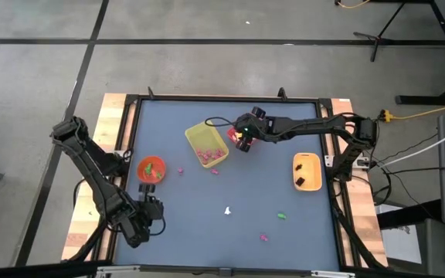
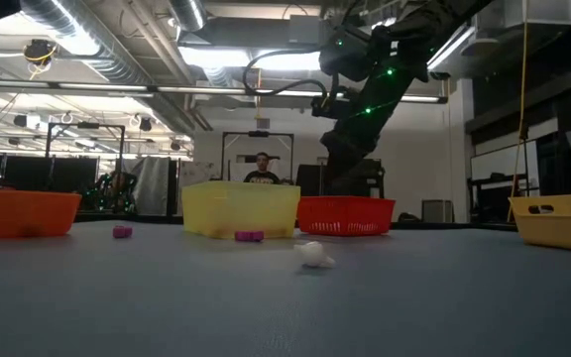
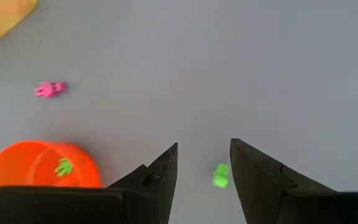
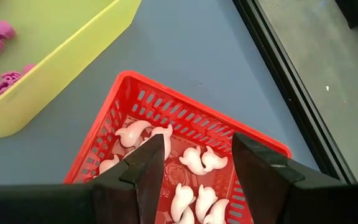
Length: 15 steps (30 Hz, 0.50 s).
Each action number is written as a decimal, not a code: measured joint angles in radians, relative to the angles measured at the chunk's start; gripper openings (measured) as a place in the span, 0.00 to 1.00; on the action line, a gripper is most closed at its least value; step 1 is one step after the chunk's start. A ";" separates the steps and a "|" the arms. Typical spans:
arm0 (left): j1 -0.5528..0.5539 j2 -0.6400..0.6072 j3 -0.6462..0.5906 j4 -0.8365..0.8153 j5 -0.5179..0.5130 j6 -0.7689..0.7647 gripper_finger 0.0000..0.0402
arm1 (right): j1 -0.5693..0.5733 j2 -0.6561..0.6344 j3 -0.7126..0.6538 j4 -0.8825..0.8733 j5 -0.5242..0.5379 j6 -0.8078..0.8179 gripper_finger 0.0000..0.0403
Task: Sort Halloween decoration
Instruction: Put the green skeleton toy into the orange bin
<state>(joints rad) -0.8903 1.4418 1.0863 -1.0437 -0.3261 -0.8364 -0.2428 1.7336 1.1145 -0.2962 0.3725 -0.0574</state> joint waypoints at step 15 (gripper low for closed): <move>-0.014 0.001 -0.179 0.140 0.138 0.006 0.33 | 0.000 0.000 0.000 0.000 0.000 0.000 0.47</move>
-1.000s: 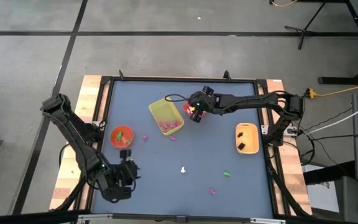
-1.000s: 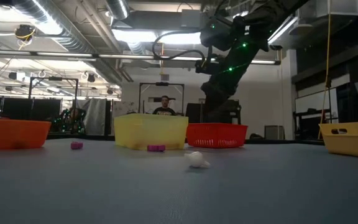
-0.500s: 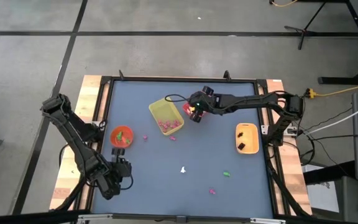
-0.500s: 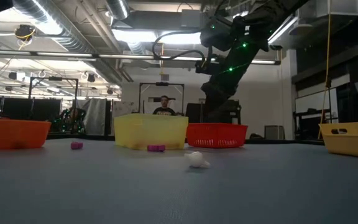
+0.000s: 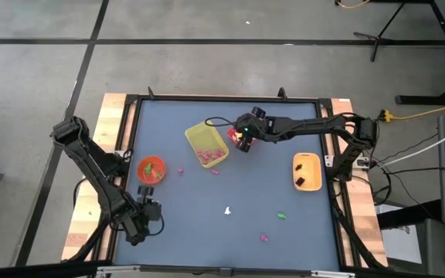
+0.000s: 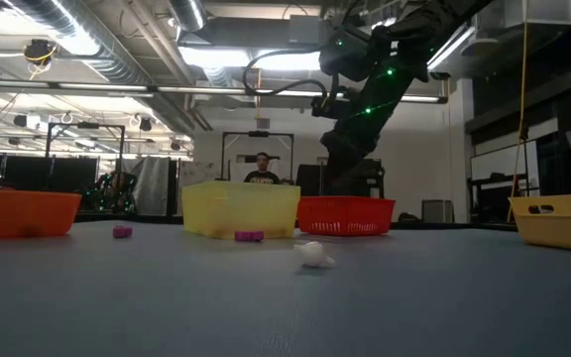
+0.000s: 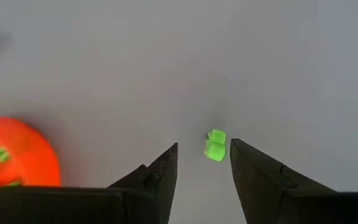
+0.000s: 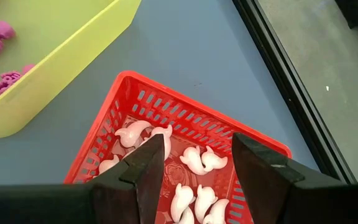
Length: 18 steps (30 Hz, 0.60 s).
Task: Sort Halloween decoration
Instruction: Put the green skeleton toy into the orange bin
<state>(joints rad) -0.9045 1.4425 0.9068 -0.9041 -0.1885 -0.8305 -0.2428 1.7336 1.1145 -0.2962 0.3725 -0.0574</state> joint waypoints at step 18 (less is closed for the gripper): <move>0.000 0.001 -0.200 0.272 0.094 0.002 0.33 | 0.000 0.000 0.000 0.001 0.000 0.000 0.47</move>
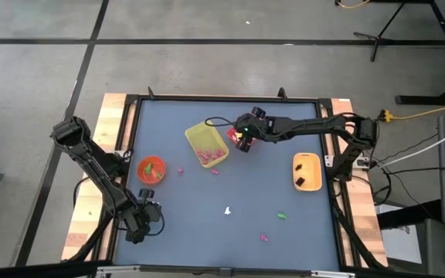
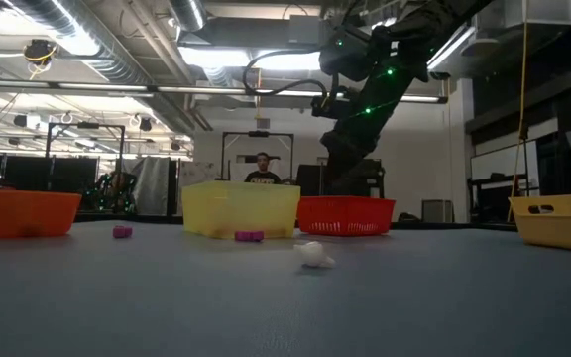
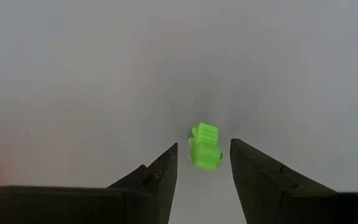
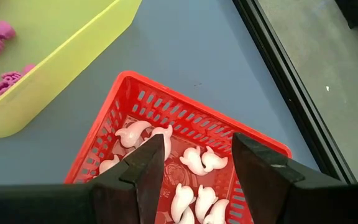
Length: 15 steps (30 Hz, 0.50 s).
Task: Sort Halloween decoration
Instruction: Put the green skeleton toy into the orange bin
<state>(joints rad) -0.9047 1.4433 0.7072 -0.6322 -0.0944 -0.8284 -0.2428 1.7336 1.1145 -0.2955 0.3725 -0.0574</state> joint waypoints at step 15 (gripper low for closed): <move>0.000 0.000 -0.020 0.029 -0.023 0.000 0.28 | 0.000 0.000 0.000 0.000 0.000 0.000 0.47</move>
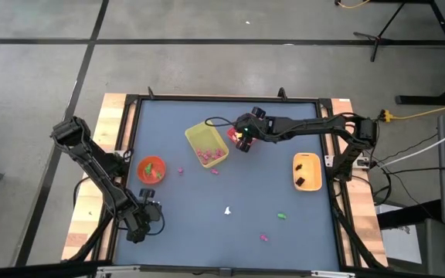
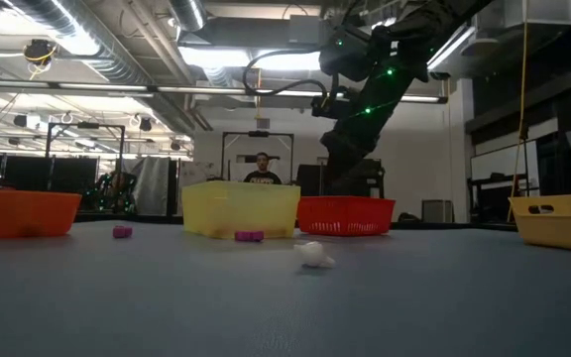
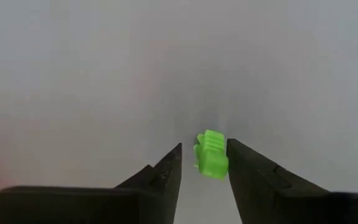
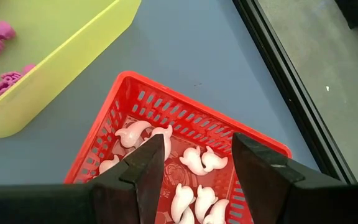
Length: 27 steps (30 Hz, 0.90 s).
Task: Sort Halloween decoration
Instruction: Put the green skeleton toy into the orange bin
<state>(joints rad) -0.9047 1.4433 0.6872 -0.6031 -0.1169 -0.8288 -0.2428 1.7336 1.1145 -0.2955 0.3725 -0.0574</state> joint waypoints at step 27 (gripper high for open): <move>0.026 0.000 0.058 -0.013 0.000 -0.008 0.05 | 0.001 -0.006 0.000 -0.019 -0.099 0.000 0.47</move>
<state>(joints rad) -0.8783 1.4429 0.7455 -0.6158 -0.1173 -0.8371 -0.2417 1.7276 1.1142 -0.3145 0.2731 -0.0573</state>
